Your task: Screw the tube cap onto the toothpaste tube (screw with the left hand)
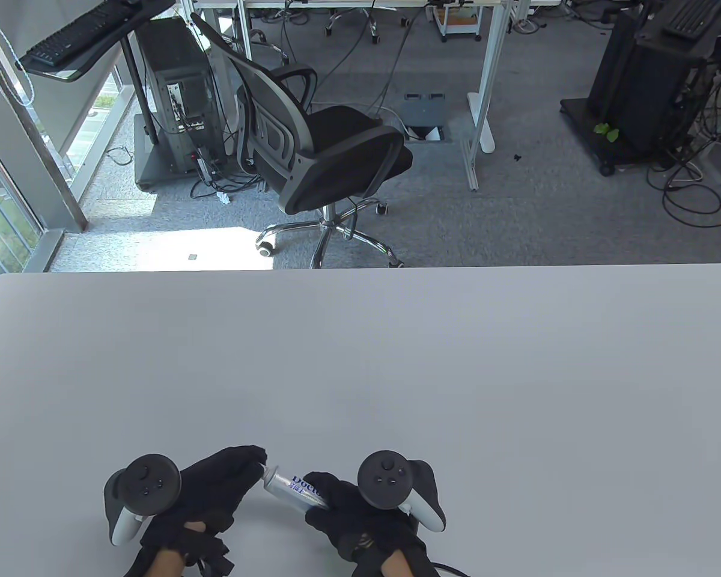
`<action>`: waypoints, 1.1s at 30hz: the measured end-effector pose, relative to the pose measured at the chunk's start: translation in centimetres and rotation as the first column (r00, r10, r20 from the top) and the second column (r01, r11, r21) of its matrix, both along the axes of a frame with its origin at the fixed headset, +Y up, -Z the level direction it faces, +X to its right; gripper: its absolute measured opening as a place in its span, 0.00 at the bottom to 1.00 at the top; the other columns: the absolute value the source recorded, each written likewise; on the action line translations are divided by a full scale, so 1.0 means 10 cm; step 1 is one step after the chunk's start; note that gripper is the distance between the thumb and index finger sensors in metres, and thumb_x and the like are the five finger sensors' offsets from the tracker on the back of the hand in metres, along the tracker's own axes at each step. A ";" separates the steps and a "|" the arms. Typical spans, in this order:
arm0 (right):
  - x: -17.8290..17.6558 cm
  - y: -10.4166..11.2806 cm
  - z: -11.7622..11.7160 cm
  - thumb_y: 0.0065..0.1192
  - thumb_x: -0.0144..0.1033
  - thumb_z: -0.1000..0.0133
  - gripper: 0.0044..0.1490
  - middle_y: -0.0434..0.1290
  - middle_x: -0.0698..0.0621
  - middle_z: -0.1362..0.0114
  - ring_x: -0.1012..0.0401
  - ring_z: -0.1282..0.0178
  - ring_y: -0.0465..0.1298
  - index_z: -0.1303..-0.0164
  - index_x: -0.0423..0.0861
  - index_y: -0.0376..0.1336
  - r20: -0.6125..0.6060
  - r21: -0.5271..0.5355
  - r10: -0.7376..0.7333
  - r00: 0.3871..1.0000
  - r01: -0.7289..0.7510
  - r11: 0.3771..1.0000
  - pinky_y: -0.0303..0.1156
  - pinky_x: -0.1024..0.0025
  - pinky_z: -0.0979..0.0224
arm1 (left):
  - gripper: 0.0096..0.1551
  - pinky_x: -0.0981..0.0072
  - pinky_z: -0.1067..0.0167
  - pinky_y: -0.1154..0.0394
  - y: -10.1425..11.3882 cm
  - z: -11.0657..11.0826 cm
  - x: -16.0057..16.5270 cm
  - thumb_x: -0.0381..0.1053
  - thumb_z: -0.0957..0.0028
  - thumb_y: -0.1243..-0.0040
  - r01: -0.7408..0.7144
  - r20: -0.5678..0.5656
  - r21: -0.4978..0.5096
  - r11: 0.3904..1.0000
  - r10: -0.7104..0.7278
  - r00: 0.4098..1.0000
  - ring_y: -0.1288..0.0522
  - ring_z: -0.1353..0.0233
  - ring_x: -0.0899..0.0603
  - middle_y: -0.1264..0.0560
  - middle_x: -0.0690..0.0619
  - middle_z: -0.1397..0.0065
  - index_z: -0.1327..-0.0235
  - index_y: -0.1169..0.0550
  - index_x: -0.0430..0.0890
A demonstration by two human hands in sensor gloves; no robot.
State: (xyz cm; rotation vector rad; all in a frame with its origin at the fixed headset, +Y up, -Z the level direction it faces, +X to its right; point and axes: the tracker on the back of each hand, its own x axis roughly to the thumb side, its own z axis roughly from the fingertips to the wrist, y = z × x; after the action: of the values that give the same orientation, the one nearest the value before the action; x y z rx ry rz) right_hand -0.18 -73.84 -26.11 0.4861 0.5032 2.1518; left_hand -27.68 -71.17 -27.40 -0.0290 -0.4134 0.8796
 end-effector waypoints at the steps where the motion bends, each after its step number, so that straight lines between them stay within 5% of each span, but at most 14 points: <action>1: 0.00 0.00 0.00 0.60 0.32 0.37 0.33 0.61 0.33 0.26 0.32 0.29 0.63 0.22 0.48 0.54 -0.001 -0.001 0.000 1.000 0.000 1.000 0.57 0.28 0.31 | 0.25 0.38 0.33 0.31 0.01 0.00 0.00 0.52 0.41 0.39 0.001 0.007 0.004 1.000 -0.001 1.000 0.18 0.42 0.42 0.19 0.47 0.36 0.30 0.21 0.50; 5: 0.01 0.00 -0.01 0.60 0.32 0.37 0.33 0.62 0.33 0.26 0.32 0.30 0.64 0.22 0.48 0.53 0.009 0.001 -0.012 1.000 0.012 1.000 0.57 0.28 0.31 | 0.33 0.37 0.32 0.32 -0.03 0.00 -0.02 0.62 0.41 0.38 -0.010 -0.037 -0.006 1.000 0.010 0.999 0.20 0.37 0.40 0.22 0.47 0.31 0.24 0.26 0.50; 8: 0.01 0.01 0.00 0.60 0.32 0.37 0.33 0.62 0.33 0.26 0.32 0.30 0.64 0.22 0.48 0.54 0.004 0.008 -0.001 1.000 0.001 1.000 0.57 0.28 0.31 | 0.34 0.37 0.34 0.32 -0.05 0.00 -0.04 0.68 0.42 0.42 0.019 -0.086 0.002 1.000 -0.018 0.996 0.19 0.42 0.40 0.20 0.46 0.37 0.31 0.21 0.48; 16: 0.00 0.00 -0.01 0.60 0.32 0.37 0.33 0.62 0.34 0.26 0.32 0.29 0.63 0.22 0.48 0.54 -0.012 0.001 0.000 1.000 0.000 1.000 0.57 0.28 0.31 | 0.24 0.38 0.34 0.30 0.00 -0.01 0.00 0.55 0.43 0.40 0.008 -0.017 0.028 1.000 -0.008 1.000 0.18 0.44 0.42 0.18 0.46 0.40 0.37 0.18 0.49; 22: 0.01 0.04 -0.04 0.61 0.30 0.37 0.33 0.62 0.33 0.26 0.31 0.30 0.64 0.22 0.47 0.54 0.000 0.011 -0.010 1.000 0.010 1.000 0.57 0.28 0.31 | 0.28 0.38 0.34 0.31 -0.04 -0.02 -0.01 0.61 0.39 0.43 0.014 -0.053 0.024 1.000 -0.013 0.999 0.18 0.42 0.41 0.18 0.46 0.37 0.32 0.20 0.49; 28: 0.20 0.38 -0.16 0.61 0.30 0.38 0.32 0.62 0.35 0.25 0.33 0.28 0.64 0.23 0.48 0.54 0.233 0.291 0.209 0.950 -0.273 0.917 0.57 0.28 0.30 | 0.37 0.36 0.32 0.33 -0.03 -0.01 0.00 0.67 0.39 0.47 0.090 -0.064 0.031 0.995 -0.088 0.994 0.21 0.36 0.38 0.22 0.44 0.30 0.23 0.27 0.48; 33: 0.55 0.36 -0.50 0.61 0.30 0.38 0.32 0.61 0.36 0.25 0.33 0.27 0.63 0.23 0.49 0.54 0.396 0.192 0.402 0.826 -0.502 0.843 0.56 0.27 0.30 | 0.36 0.36 0.32 0.33 -0.08 -0.03 0.00 0.67 0.38 0.47 0.100 -0.045 -0.005 0.995 -0.100 0.994 0.21 0.36 0.38 0.23 0.44 0.30 0.23 0.27 0.48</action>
State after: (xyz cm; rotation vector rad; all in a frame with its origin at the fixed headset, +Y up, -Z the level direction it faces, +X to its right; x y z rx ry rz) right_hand 5.32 -70.21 -31.10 0.1357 0.1064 2.7287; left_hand -27.69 -71.97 -27.68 -0.0326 -0.3654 0.7805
